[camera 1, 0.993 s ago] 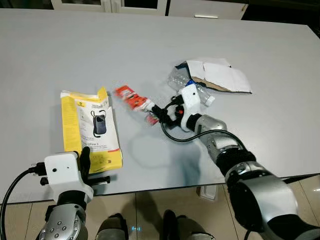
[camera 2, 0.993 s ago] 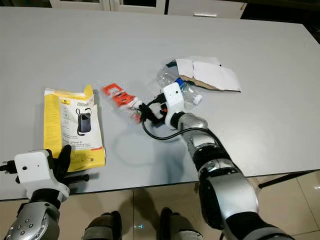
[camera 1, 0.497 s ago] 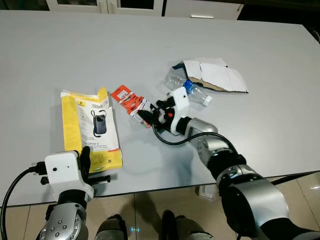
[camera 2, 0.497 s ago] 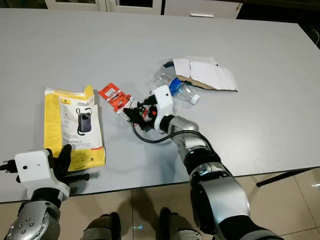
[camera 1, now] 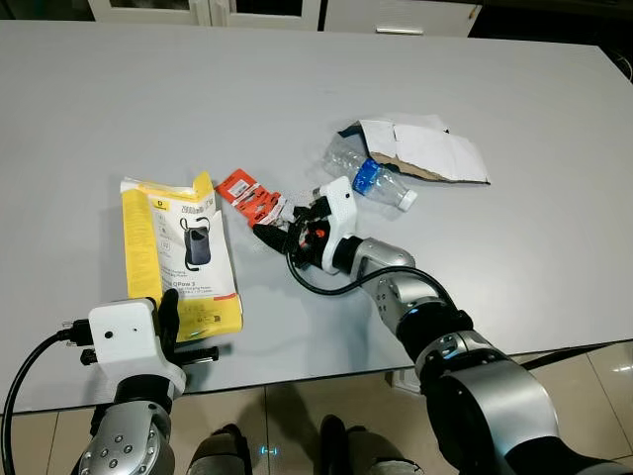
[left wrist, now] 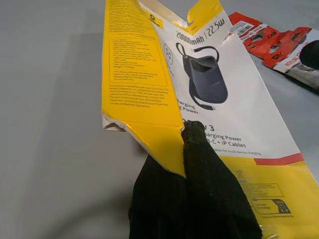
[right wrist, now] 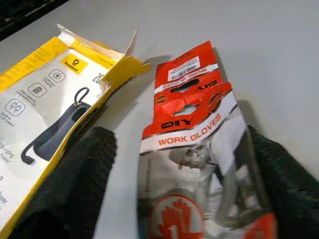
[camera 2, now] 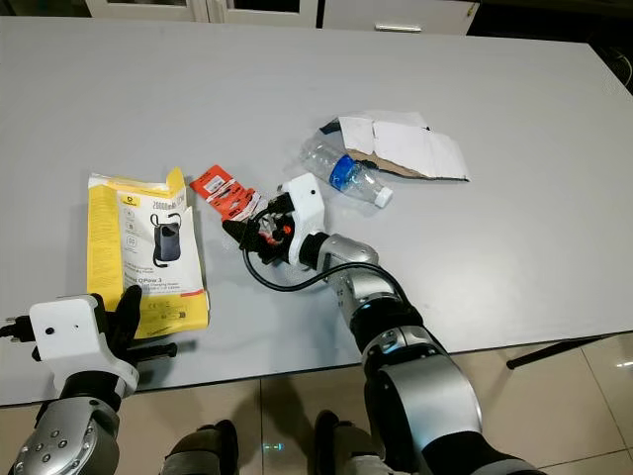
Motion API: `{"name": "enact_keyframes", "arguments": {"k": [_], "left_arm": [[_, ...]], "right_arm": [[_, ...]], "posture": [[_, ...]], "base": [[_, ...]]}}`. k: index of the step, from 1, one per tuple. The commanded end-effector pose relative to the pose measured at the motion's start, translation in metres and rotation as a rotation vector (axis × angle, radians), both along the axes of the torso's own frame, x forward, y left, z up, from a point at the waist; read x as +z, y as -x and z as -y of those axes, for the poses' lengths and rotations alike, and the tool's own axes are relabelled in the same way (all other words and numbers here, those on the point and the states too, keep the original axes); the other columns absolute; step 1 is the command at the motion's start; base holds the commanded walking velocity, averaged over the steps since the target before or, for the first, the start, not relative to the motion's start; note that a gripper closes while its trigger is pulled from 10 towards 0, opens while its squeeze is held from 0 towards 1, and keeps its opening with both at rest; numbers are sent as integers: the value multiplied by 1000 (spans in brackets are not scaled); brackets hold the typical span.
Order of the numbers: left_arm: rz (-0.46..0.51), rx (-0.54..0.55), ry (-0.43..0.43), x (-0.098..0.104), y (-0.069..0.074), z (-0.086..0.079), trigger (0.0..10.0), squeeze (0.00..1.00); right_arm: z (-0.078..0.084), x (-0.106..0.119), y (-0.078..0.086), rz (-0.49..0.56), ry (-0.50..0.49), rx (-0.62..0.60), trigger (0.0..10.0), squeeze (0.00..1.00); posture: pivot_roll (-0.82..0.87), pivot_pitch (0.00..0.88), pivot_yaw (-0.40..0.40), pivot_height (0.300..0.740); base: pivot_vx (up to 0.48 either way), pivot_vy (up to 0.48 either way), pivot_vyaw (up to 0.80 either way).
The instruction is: Picking trash to rubbish bin
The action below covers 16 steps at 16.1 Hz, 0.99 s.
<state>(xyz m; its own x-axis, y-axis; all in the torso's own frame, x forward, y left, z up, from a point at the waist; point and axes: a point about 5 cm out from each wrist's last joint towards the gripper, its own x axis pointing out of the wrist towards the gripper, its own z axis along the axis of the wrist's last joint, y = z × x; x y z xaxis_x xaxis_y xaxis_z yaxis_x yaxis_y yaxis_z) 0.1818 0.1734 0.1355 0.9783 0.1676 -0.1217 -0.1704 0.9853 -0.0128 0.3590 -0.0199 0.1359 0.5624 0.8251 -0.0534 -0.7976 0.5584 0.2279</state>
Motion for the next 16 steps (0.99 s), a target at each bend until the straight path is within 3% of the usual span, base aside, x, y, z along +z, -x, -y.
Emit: {"name": "enact_keyframes", "arguments": {"k": [1,16], "left_arm": [[-111,-4,6,-19,4,2,2000,0],[-99,0,17,-19,-1,4,1804,0]], "right_arm": [[3,-29,12,-132,26,6,0,0],[9,-27,8,-124,27,-21,0,0]], "posture": [[170,256,-127,740],[159,250,-138,740]], "base": [[0,0,0],[0,0,0]]}}
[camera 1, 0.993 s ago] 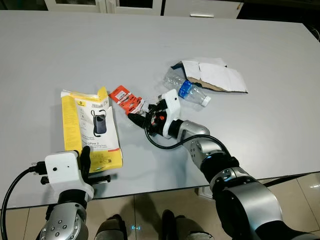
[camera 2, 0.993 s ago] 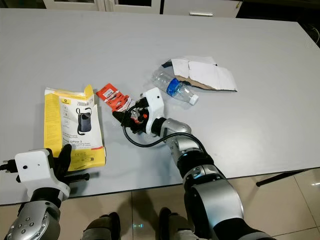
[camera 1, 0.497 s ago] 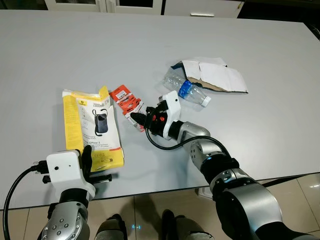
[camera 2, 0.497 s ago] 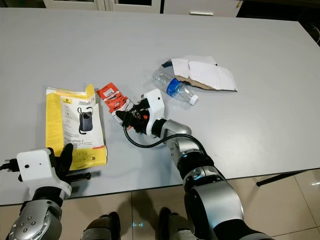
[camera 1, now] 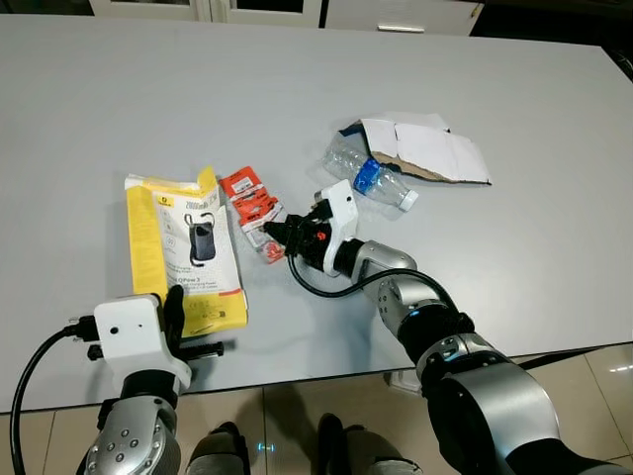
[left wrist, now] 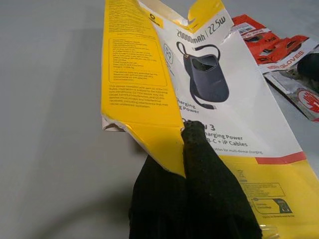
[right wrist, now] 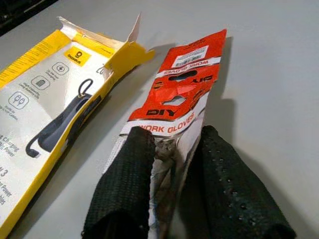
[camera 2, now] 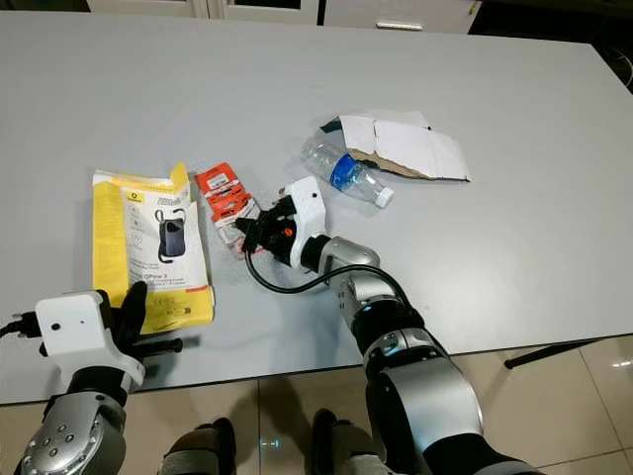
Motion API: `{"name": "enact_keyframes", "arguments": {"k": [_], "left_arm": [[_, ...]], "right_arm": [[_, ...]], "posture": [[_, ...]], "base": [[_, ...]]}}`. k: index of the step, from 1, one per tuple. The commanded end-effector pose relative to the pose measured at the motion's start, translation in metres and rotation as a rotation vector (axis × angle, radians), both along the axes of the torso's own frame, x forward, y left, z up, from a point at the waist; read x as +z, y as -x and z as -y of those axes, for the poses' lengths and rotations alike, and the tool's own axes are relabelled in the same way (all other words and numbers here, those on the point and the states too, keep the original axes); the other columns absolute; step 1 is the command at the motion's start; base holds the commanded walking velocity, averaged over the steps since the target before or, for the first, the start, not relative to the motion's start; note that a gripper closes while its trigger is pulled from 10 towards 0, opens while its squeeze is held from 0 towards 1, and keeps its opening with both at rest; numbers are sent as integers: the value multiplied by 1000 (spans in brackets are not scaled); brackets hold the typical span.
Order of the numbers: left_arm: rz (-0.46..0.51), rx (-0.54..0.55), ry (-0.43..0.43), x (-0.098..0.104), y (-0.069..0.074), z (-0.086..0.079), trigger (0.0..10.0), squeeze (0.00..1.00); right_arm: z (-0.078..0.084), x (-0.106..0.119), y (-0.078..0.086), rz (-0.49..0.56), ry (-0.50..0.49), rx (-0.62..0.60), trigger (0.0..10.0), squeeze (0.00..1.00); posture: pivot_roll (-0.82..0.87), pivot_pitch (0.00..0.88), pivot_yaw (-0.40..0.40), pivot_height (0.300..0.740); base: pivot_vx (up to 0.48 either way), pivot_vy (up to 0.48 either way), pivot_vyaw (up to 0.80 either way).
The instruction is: Picking trash to rubbish bin
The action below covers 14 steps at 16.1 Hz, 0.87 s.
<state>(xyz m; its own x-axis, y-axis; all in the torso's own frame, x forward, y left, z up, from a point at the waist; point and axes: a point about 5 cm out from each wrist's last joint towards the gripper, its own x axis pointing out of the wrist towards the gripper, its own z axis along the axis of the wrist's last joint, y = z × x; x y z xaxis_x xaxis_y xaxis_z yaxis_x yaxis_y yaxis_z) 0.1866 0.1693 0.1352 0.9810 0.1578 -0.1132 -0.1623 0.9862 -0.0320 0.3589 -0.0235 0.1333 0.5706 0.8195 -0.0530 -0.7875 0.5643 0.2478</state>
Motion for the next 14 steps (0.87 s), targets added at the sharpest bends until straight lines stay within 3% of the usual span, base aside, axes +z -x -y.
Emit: {"name": "enact_keyframes", "arguments": {"k": [1,8,14], "left_arm": [[-110,8,0,-19,4,0,1804,0],[-109,9,9,-21,2,1,1765,0],[-86,13,11,-20,-8,0,1765,0]], "right_arm": [[6,-24,8,-107,38,-11,0,0],[9,-22,5,-97,33,-37,0,0],[25,-11,-6,-46,7,-180,0,0]], "posture": [[158,250,-139,740],[150,240,-140,740],[126,218,-142,740]], "base": [[0,0,0],[0,0,0],[0,0,0]]}}
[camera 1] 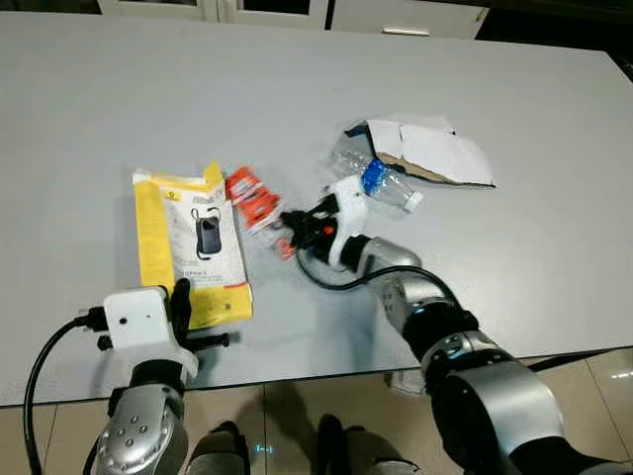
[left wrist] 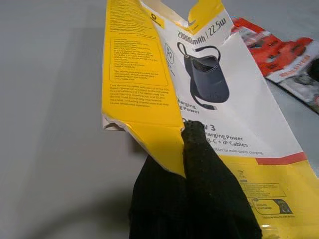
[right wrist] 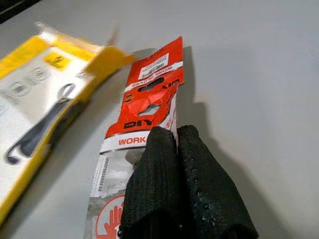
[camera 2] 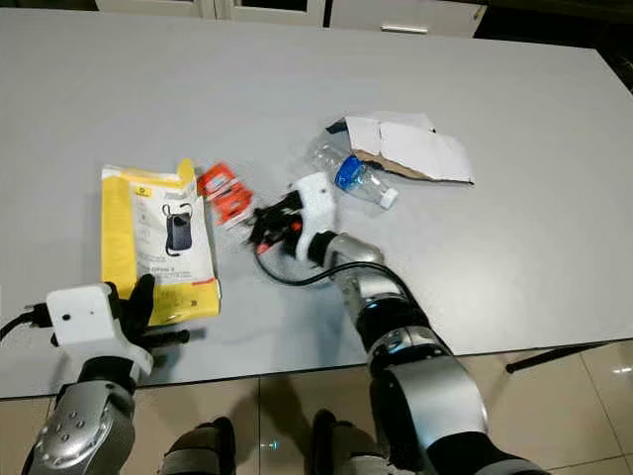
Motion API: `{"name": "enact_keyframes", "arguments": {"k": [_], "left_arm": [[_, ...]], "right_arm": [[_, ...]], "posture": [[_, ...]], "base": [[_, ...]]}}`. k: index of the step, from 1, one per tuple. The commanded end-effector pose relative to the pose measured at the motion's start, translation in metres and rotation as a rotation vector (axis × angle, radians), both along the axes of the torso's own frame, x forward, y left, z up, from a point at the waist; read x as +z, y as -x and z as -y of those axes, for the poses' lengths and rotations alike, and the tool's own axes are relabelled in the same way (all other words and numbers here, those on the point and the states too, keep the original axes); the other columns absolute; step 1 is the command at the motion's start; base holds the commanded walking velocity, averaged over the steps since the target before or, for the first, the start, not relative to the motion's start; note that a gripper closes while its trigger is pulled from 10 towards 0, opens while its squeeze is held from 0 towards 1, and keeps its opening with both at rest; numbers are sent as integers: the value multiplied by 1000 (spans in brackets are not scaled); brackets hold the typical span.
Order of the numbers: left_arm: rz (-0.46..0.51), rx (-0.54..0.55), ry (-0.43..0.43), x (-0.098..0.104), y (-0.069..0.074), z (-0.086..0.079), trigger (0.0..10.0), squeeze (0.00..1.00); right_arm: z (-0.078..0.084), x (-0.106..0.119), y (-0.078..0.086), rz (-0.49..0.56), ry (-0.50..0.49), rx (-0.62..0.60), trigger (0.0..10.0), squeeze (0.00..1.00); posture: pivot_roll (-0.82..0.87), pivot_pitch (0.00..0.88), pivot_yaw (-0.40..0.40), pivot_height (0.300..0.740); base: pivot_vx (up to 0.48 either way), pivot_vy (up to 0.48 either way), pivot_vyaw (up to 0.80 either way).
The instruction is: Picking trash to rubbish bin
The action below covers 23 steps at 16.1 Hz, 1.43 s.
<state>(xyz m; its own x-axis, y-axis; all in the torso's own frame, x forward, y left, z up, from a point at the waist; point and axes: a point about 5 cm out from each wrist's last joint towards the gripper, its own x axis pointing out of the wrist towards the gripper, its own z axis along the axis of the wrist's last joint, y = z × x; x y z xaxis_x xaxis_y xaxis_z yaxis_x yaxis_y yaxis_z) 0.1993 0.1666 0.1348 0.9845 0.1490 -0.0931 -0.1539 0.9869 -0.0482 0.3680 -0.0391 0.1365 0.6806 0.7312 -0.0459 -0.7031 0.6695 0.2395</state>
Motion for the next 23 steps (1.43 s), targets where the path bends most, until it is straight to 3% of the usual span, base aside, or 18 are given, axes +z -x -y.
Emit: {"name": "enact_keyframes", "arguments": {"k": [1,7,8,10,11,12,13,14,16,23], "left_arm": [[-99,26,-3,-19,2,-3,1725,0],[-5,54,-6,-9,-25,-4,1451,0],[13,53,-5,-6,-29,-4,1922,0],[44,22,-13,-4,-36,1,4549,0],[54,-2,-23,-3,-38,4,10000,0],[64,-12,-32,-2,-39,6,10000,0],[79,-26,-47,0,-42,8,10000,0],[110,-30,-40,4,-47,10,10000,0],[141,-35,-48,9,-52,13,10000,0],[193,-34,-9,15,-69,20,10000,0]], "right_arm": [[15,-9,-2,-36,-5,-87,0,0],[41,16,-11,100,-2,-188,0,0],[48,20,-11,135,6,-212,0,0],[61,26,-8,181,11,-265,0,0],[66,28,-5,210,33,-288,0,0],[69,29,-2,221,35,-297,2000,0],[73,32,2,244,42,-320,7922,0],[76,35,8,258,51,-337,10000,0],[76,37,15,267,66,-335,10000,0],[83,41,25,261,108,-354,10000,0]], "posture": [[117,213,-144,740],[73,155,-153,740],[63,145,-148,740],[40,136,-139,740],[30,131,-136,740],[21,129,-132,740],[3,123,-127,740],[-15,118,-122,740],[-29,112,-121,740],[-65,70,-125,740]], "base": [[0,0,0],[0,0,0],[0,0,0],[0,0,0],[0,0,0],[0,0,0],[0,0,0],[0,0,0],[0,0,0],[0,0,-735]]}}
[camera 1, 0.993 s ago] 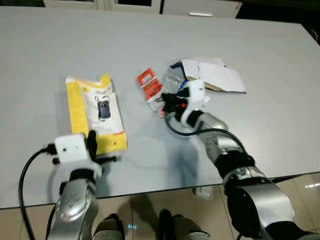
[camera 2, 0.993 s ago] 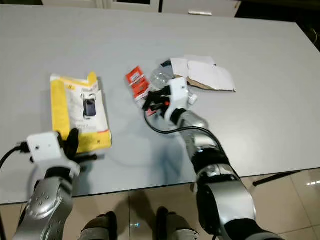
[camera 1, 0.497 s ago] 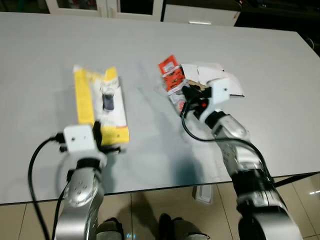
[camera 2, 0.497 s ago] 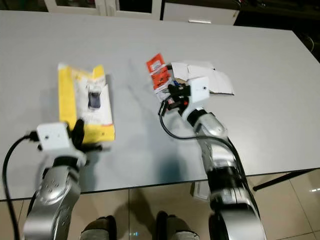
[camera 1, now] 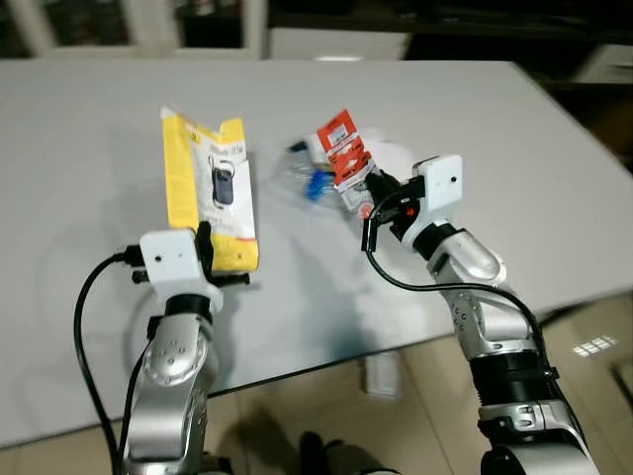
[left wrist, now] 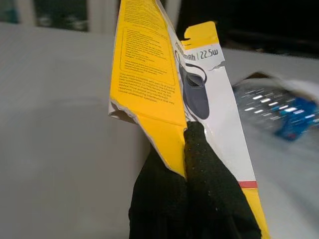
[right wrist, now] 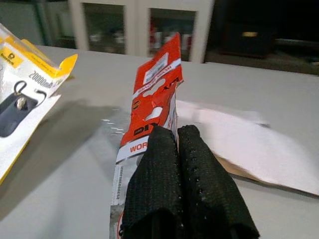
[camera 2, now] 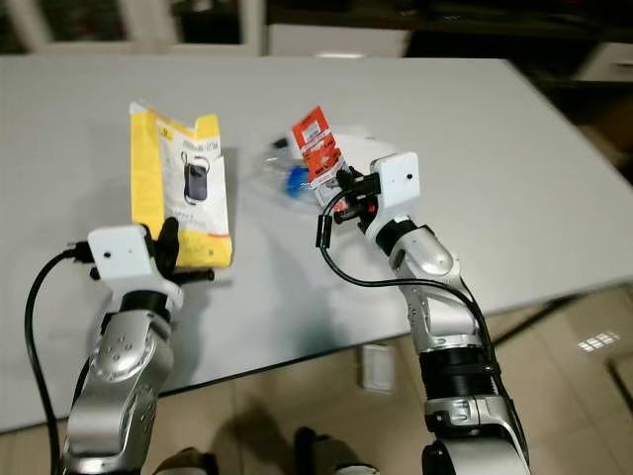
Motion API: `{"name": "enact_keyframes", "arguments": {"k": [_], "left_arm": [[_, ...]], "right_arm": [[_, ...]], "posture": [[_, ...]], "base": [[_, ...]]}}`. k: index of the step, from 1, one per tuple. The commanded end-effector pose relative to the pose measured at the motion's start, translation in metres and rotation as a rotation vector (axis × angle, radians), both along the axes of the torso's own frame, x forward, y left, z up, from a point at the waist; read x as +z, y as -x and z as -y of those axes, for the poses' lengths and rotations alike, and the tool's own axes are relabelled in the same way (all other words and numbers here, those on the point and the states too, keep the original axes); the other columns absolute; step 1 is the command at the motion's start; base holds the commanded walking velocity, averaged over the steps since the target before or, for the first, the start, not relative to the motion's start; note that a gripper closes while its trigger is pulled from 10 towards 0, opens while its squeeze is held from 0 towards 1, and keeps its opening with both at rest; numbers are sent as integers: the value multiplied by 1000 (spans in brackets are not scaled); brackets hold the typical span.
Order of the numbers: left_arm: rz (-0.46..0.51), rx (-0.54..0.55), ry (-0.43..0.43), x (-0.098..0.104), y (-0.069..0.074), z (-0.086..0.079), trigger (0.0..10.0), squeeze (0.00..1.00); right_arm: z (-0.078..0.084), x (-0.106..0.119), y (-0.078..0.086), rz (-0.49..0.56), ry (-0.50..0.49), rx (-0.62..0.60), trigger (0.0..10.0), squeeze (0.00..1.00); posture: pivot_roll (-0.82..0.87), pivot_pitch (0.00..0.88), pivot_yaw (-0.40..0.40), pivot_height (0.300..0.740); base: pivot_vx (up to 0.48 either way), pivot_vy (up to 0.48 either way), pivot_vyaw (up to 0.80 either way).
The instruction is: Picking trash to rubbish bin
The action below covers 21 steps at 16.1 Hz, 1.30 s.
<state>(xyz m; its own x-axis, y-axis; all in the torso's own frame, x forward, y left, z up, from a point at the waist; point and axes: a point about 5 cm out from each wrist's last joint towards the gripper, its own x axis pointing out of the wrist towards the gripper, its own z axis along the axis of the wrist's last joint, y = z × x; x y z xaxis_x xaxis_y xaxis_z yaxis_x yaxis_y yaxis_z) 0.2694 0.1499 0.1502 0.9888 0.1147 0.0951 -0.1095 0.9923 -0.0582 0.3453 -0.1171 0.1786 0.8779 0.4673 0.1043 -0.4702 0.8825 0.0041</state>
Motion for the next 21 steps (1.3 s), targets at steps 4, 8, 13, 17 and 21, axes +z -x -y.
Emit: {"name": "enact_keyframes", "arguments": {"k": [4,8,13,17,21], "left_arm": [[-2,24,14,0,-6,3,10000,0],[-32,48,24,-2,-10,-2,10000,0],[-46,41,31,-4,-10,-1,10000,0],[-61,49,30,-6,-9,-4,10000,0],[-70,45,33,-7,-9,-3,10000,0]], "right_arm": [[4,1,3,-8,3,-22,10000,0],[2,-1,5,-24,3,-20,10000,0],[3,0,6,-23,-4,-26,10000,0],[2,-1,5,-28,-8,-27,10000,0],[2,-1,6,-34,-9,-29,10000,0]], "posture": [[-73,59,-122,740],[-71,61,-121,740],[-68,64,-124,740],[-66,68,-125,740],[-66,69,-125,740]], "base": [[0,0,-300],[0,0,0],[-268,0,0],[-362,0,0],[-395,0,0]]}}
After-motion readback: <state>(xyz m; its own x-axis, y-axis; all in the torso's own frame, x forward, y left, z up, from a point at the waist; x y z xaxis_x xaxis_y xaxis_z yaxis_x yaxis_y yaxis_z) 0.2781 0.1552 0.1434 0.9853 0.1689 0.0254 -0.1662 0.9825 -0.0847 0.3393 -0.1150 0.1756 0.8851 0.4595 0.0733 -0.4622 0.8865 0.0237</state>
